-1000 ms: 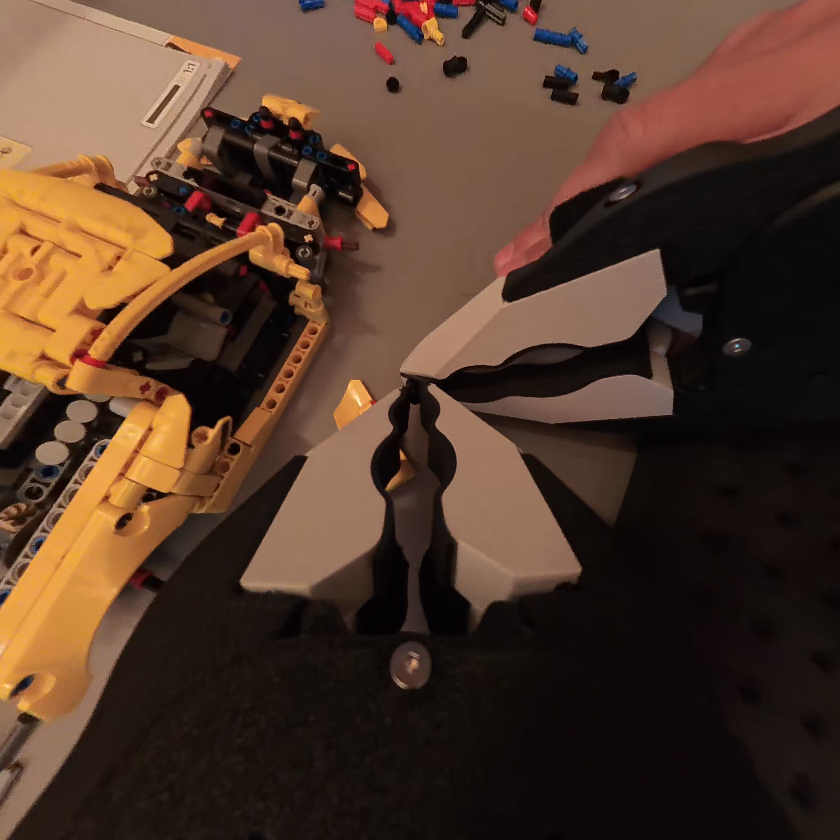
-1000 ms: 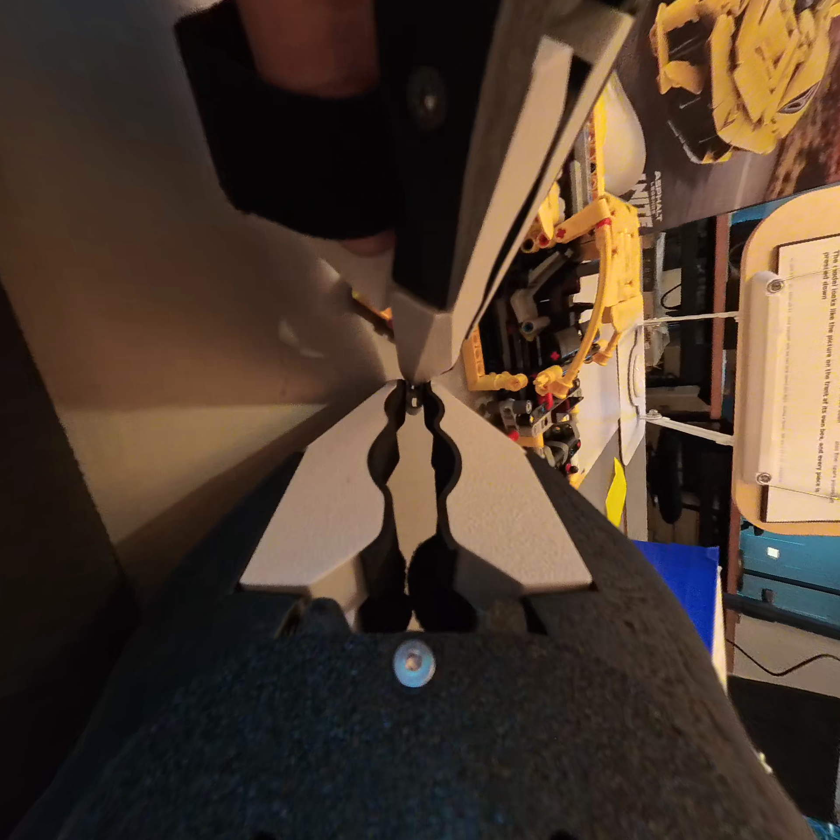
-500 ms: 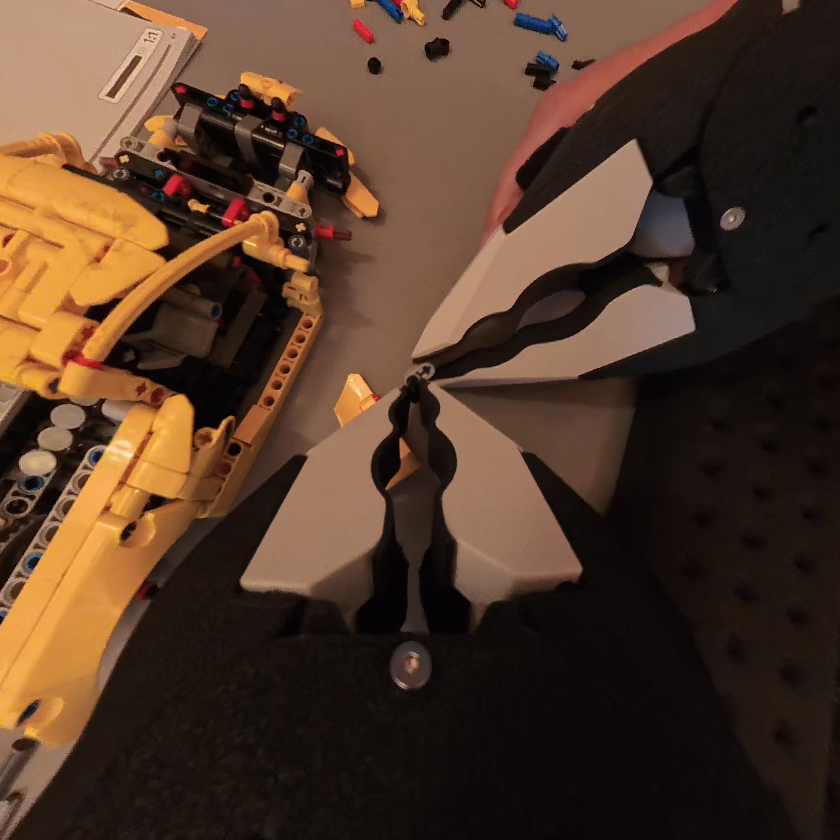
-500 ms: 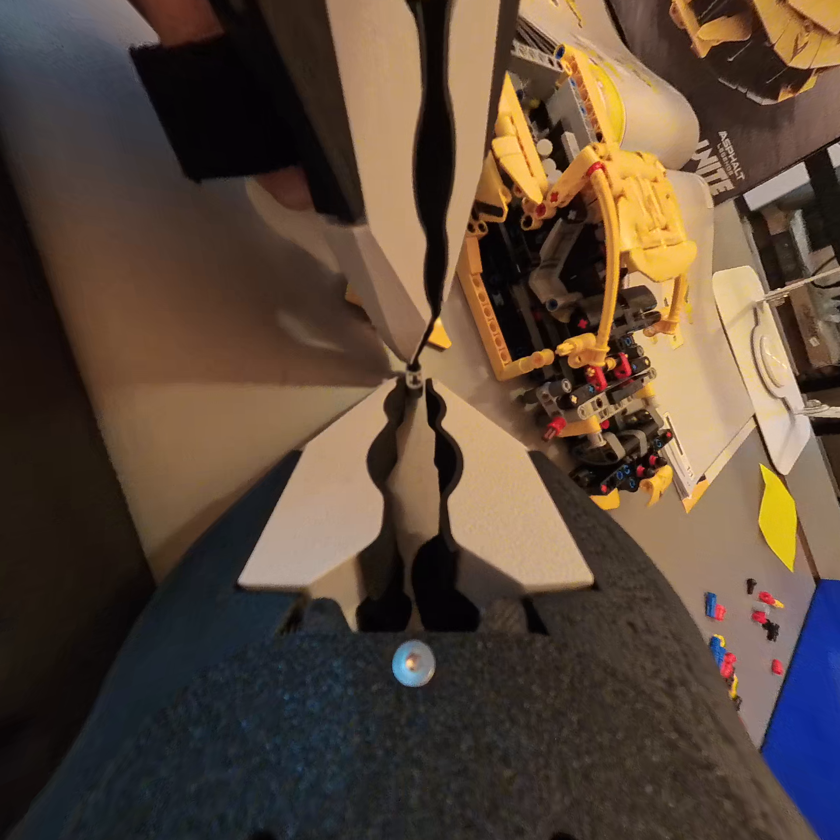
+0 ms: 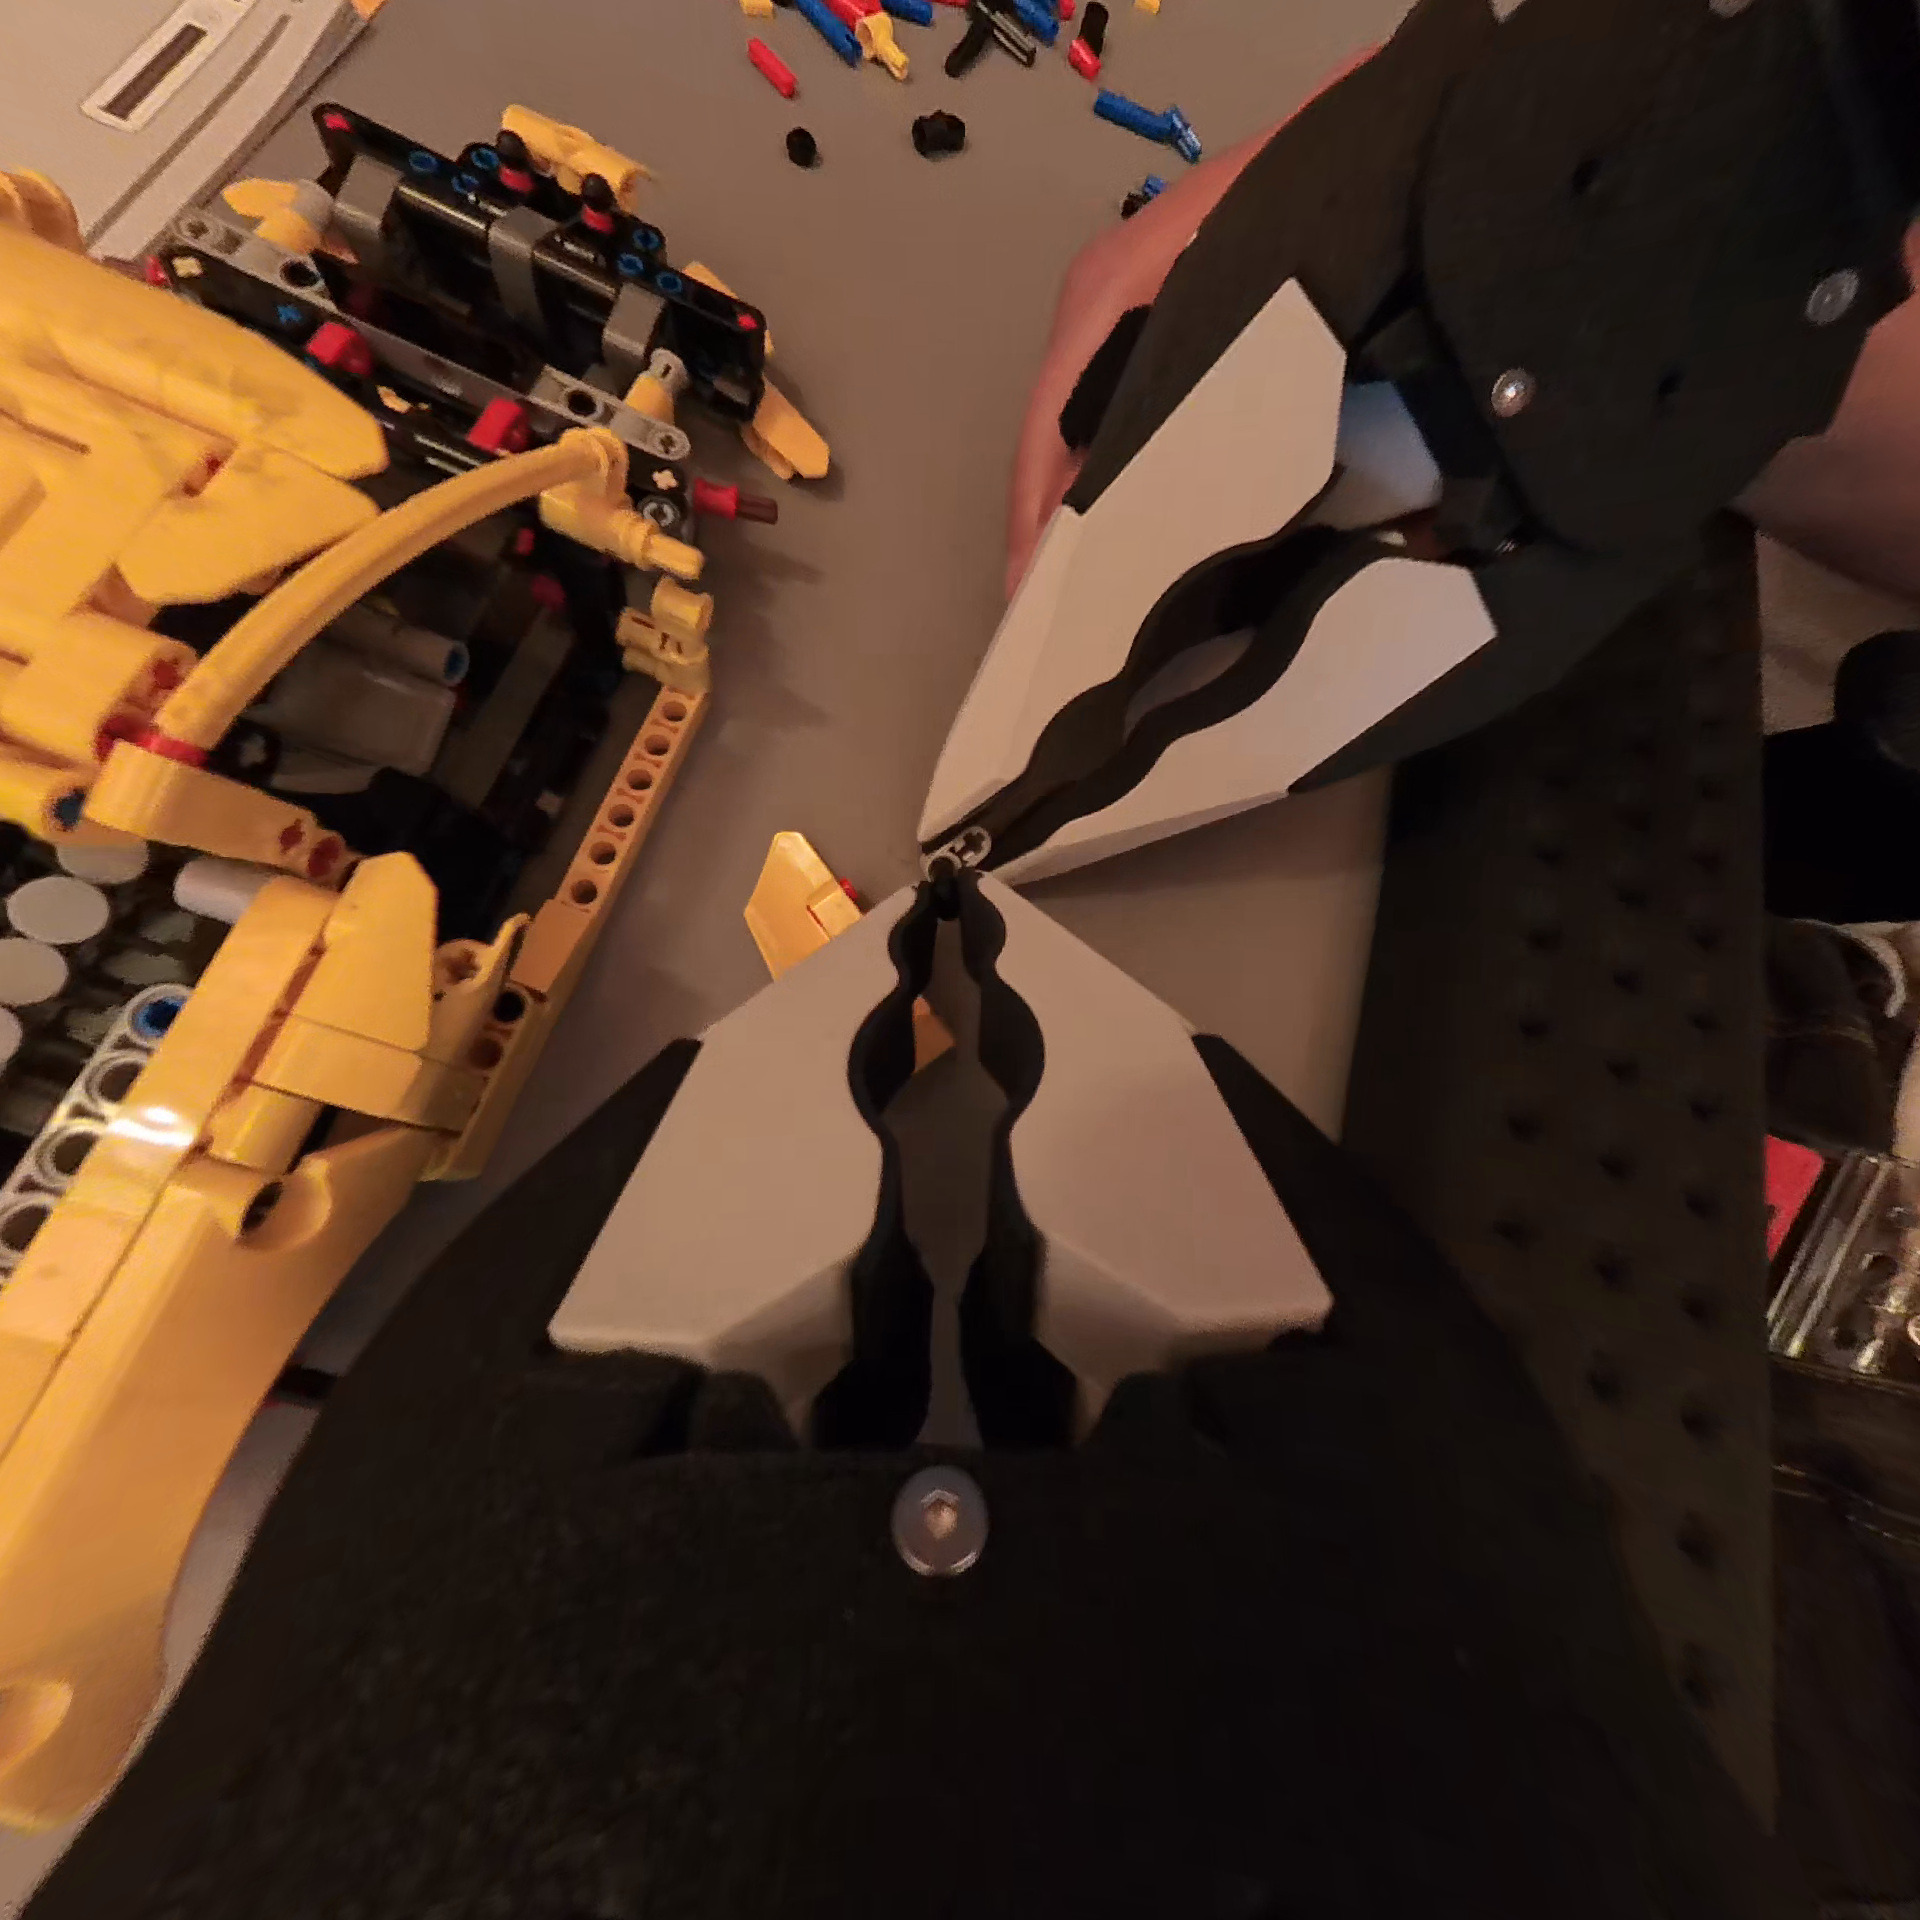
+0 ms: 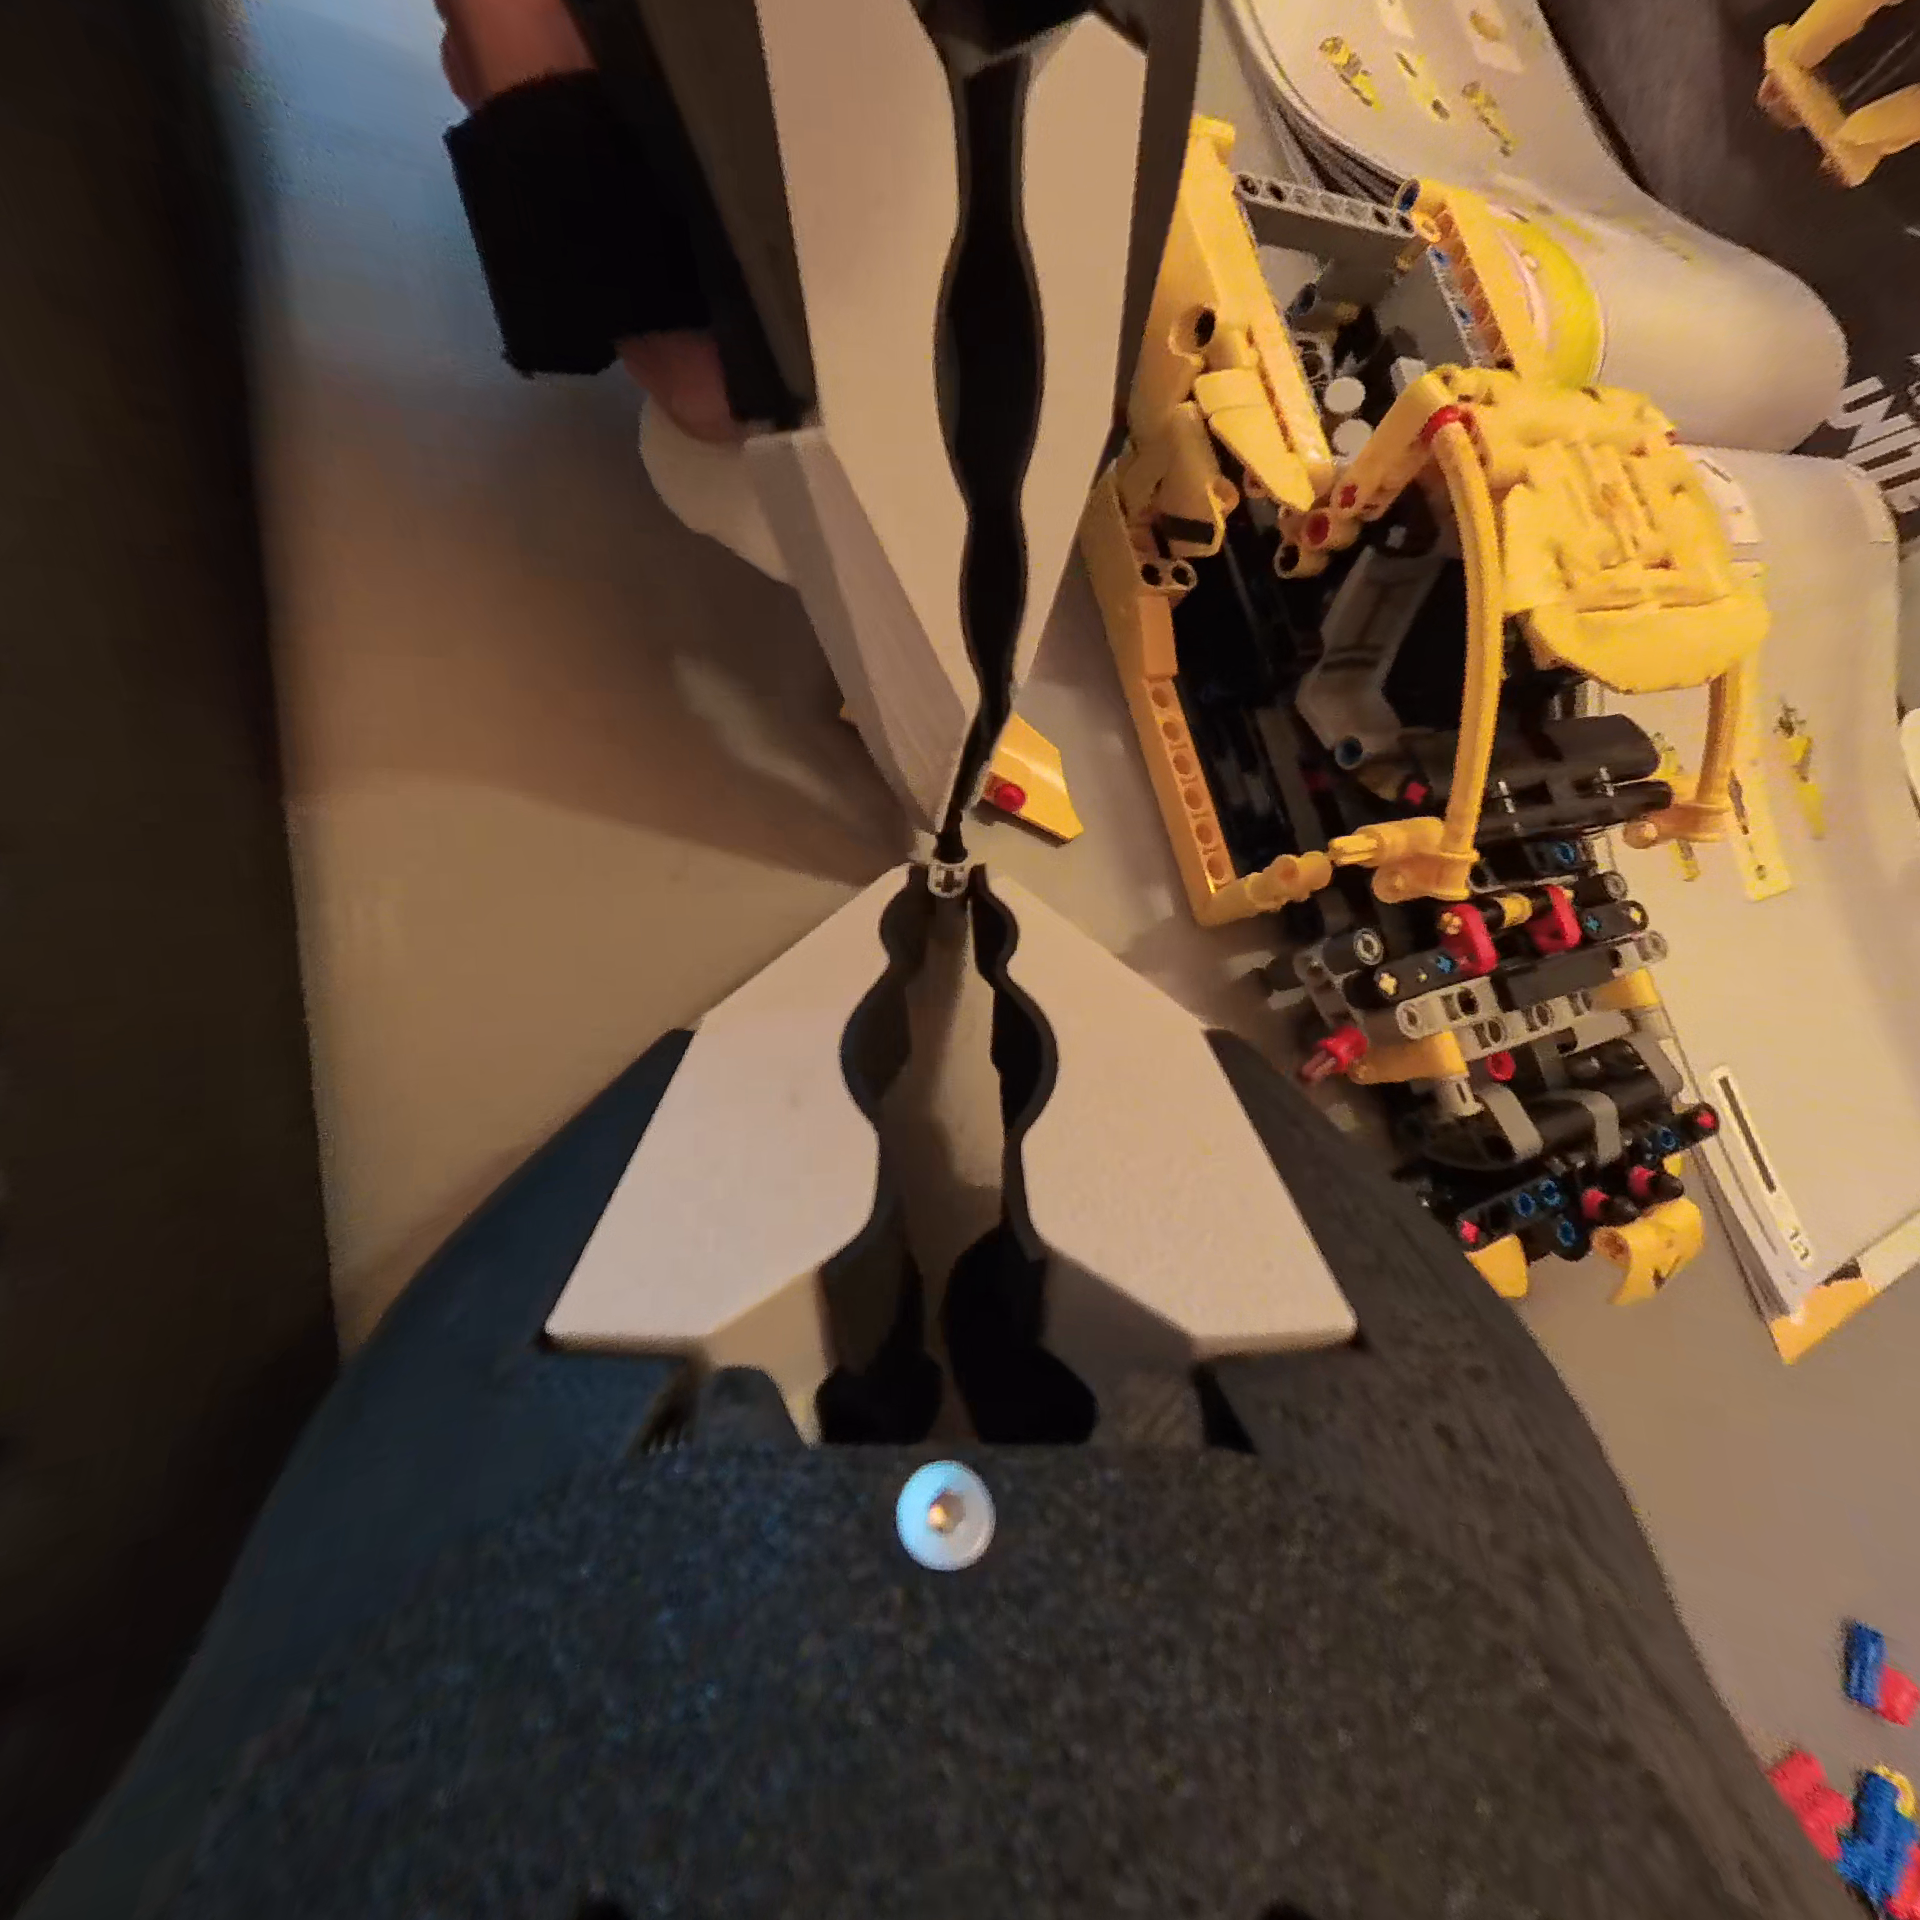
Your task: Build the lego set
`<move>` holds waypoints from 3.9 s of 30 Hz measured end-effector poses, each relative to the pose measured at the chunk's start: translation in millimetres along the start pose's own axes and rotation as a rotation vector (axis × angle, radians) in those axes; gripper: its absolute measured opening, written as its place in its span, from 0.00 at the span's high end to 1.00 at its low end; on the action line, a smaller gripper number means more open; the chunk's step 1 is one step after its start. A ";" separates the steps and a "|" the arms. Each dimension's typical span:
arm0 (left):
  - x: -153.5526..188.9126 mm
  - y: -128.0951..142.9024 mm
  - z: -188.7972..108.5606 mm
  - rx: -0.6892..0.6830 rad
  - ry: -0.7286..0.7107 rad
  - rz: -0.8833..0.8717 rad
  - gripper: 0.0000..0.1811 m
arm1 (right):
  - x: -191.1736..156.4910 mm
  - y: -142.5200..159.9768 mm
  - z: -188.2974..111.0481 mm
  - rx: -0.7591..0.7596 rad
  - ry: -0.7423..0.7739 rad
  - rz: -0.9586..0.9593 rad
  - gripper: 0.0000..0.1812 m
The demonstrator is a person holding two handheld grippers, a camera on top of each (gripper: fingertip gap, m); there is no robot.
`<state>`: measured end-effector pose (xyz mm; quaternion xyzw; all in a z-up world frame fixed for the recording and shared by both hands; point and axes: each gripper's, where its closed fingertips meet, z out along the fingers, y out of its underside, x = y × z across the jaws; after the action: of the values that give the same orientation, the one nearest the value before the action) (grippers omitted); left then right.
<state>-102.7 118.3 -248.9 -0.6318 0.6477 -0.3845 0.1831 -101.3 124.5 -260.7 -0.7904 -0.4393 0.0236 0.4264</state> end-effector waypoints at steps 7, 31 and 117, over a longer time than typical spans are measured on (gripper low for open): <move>7.3 -7.9 -10.2 0.065 0.094 -0.019 0.98 | 2.8 -11.4 -10.8 -0.010 0.171 -0.265 0.97; 3.3 -64.2 -33.8 0.442 -0.218 0.120 0.98 | 47.6 -41.1 -45.8 -0.029 0.653 -0.336 0.98; -10.8 32.0 -117.0 -0.309 -0.041 0.250 0.98 | 253.1 -175.9 -93.1 0.108 0.663 -0.442 0.97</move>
<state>-207.5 156.9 -200.4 -0.5749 0.7683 -0.2419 0.1435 -26.4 288.5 6.0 -0.6181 -0.4354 -0.3017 0.5808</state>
